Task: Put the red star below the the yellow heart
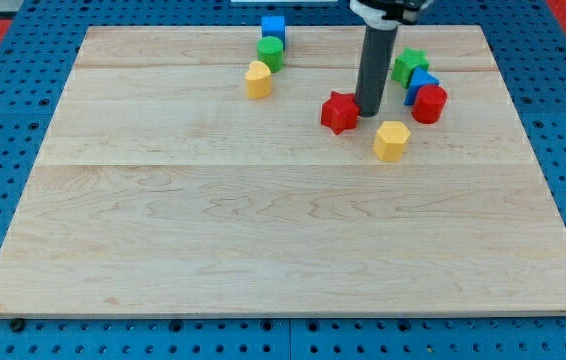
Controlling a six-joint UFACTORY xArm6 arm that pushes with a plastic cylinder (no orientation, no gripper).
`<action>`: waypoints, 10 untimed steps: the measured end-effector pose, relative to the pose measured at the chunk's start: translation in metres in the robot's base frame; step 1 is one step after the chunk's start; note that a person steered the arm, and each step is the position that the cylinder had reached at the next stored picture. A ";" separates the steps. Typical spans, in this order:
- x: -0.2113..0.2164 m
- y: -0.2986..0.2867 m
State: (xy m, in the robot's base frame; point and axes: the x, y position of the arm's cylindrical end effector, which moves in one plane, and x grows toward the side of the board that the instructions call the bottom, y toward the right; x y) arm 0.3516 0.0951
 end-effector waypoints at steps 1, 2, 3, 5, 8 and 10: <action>-0.002 -0.022; 0.002 -0.039; 0.006 -0.021; 0.017 -0.045; 0.029 -0.071; 0.067 -0.098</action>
State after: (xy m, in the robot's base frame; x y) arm 0.4187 -0.0027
